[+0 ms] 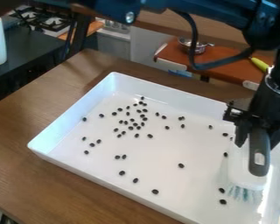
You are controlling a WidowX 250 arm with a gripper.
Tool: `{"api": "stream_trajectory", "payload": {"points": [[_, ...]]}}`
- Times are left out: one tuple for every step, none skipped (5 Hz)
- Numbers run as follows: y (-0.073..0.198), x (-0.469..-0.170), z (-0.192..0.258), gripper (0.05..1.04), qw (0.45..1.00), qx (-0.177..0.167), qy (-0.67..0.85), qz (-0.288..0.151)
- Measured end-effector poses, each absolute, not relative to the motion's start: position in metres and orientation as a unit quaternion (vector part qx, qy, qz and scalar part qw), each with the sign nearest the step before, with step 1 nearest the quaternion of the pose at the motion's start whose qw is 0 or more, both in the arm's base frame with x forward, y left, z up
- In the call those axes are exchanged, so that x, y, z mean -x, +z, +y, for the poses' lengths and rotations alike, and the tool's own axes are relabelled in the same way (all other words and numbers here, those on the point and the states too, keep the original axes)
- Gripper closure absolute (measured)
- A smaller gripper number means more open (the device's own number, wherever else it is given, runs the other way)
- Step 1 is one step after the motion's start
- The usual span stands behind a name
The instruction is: Sweep into pile
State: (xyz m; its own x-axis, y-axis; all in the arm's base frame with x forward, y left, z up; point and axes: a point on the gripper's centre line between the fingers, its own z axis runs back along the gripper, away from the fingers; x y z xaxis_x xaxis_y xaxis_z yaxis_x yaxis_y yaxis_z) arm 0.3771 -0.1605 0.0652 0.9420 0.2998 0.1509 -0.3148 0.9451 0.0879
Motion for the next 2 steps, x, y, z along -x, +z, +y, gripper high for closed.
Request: {"api": "stream_trajectory", "payload": {"points": [[0.066,-0.379,-0.145,0.567,0.984,-0.064,0.158,-0.058],[0.067,-0.378,-0.13,0.568,0.985,-0.074,0.146,-0.053]]}}
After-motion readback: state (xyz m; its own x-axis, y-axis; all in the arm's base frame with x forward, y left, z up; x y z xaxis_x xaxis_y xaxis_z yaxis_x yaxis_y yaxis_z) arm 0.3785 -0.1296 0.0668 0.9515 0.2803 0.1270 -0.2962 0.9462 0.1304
